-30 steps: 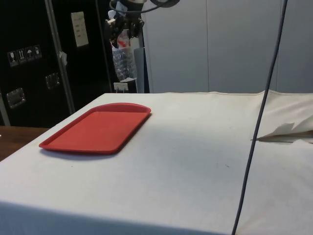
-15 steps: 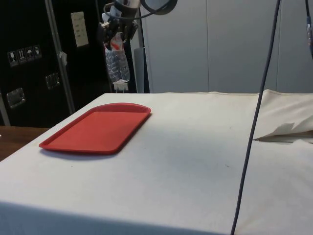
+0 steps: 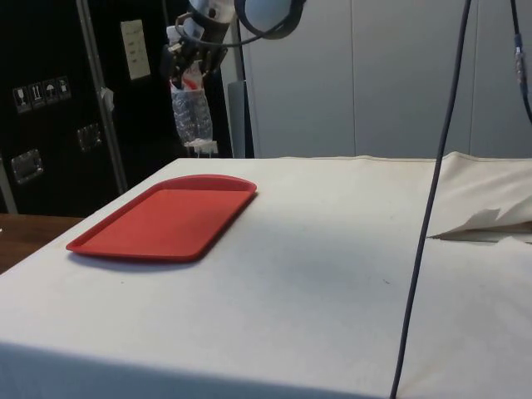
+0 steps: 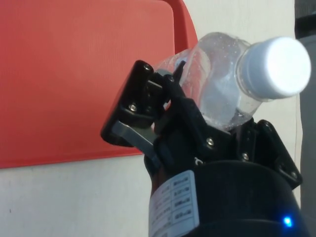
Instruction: Place the bottle upright on the tray.
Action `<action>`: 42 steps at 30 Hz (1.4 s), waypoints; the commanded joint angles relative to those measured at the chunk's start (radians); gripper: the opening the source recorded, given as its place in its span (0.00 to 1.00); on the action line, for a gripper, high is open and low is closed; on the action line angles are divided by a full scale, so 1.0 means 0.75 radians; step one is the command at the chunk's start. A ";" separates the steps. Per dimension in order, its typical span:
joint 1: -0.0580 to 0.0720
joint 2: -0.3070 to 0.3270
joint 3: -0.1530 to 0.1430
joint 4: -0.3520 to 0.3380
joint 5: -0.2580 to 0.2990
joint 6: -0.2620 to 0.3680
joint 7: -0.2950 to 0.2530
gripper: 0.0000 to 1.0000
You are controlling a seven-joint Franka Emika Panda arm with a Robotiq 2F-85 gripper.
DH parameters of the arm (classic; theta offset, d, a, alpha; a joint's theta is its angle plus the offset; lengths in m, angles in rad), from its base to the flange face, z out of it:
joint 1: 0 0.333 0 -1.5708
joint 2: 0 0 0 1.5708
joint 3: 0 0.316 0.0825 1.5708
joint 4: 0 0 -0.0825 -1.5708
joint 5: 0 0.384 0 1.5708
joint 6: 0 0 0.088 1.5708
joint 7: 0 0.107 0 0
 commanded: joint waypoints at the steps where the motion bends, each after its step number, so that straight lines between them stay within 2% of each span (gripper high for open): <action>1: -0.016 -0.004 0.028 -0.017 0.015 0.032 -0.021 0.34; 8: -0.019 0.027 0.031 -0.025 0.009 0.115 -0.059 0.34; 9: -0.003 0.033 0.000 -0.011 0.000 0.092 -0.047 0.34; 10: -0.020 0.031 0.032 -0.027 0.008 0.124 -0.064 0.34; 17: -0.024 0.064 0.039 -0.025 0.007 0.177 -0.108 0.34; 18: -0.004 0.065 0.000 -0.016 0.000 0.157 -0.096 0.34; 19: -0.024 0.069 0.040 -0.021 0.007 0.181 -0.112 0.34; 25: -0.028 0.111 0.047 0.009 0.005 0.191 -0.143 0.34; 26: -0.004 0.120 0.005 0.025 0.000 0.171 -0.135 0.34; 27: -0.029 0.124 0.048 0.019 0.005 0.195 -0.149 0.34; 34: -0.028 0.169 0.047 0.044 0.000 0.228 -0.172 0.34; 35: -0.004 0.173 0.008 0.055 0.000 0.207 -0.164 0.34; 36: -0.028 0.181 0.045 0.047 -0.003 0.248 -0.180 0.34; 42: -0.025 0.221 0.039 0.049 -0.005 0.327 -0.203 0.34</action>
